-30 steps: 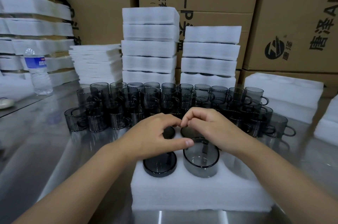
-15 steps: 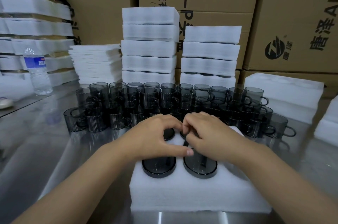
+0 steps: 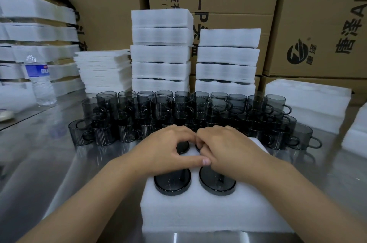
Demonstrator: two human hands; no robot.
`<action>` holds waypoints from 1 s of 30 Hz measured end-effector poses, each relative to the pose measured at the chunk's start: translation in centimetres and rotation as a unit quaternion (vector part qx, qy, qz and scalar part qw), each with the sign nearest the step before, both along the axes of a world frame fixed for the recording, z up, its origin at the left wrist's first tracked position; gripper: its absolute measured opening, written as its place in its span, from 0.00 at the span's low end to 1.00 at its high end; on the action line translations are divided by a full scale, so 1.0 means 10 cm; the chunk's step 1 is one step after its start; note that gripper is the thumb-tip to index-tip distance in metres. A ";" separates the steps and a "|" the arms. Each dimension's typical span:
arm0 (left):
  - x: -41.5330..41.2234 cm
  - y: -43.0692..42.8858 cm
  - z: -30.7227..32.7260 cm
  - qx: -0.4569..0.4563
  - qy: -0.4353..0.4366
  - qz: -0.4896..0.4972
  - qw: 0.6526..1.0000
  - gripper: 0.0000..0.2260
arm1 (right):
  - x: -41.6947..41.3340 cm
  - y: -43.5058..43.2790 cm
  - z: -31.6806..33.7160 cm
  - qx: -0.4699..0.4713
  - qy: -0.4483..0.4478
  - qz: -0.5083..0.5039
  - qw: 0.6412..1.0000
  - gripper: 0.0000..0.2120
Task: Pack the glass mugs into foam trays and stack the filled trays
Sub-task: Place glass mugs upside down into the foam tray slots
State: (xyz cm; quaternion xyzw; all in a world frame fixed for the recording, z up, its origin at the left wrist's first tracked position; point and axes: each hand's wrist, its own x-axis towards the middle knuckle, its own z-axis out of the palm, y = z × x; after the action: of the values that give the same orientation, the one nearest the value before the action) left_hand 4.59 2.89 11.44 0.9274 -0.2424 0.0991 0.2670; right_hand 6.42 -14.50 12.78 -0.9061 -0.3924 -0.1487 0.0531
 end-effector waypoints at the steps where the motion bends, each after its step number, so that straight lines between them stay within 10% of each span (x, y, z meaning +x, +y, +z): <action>1: 0.00 0.00 -0.01 0.000 -0.002 0.000 1.000 0.21 | 0.01 -0.01 -0.01 0.005 0.001 0.001 1.000 0.01; 8: 0.01 -0.01 -0.02 0.014 0.000 0.011 1.000 0.16 | 0.05 -0.02 -0.04 0.038 -0.002 0.010 0.999 0.03; 15: 0.01 0.00 -0.01 0.050 0.004 0.033 0.998 0.34 | 0.30 -0.07 0.11 0.237 0.070 -0.079 0.966 0.06; 30: 0.01 0.01 -0.02 0.046 0.002 0.024 0.999 0.29 | 0.98 0.01 0.08 0.048 0.110 -0.200 0.972 0.28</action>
State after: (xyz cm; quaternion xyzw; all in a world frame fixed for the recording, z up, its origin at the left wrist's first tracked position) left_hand 4.66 2.97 11.20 0.9444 -0.2239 0.0929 0.2223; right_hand 16.21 -14.41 13.59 -0.9735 -0.1871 -0.0745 0.1083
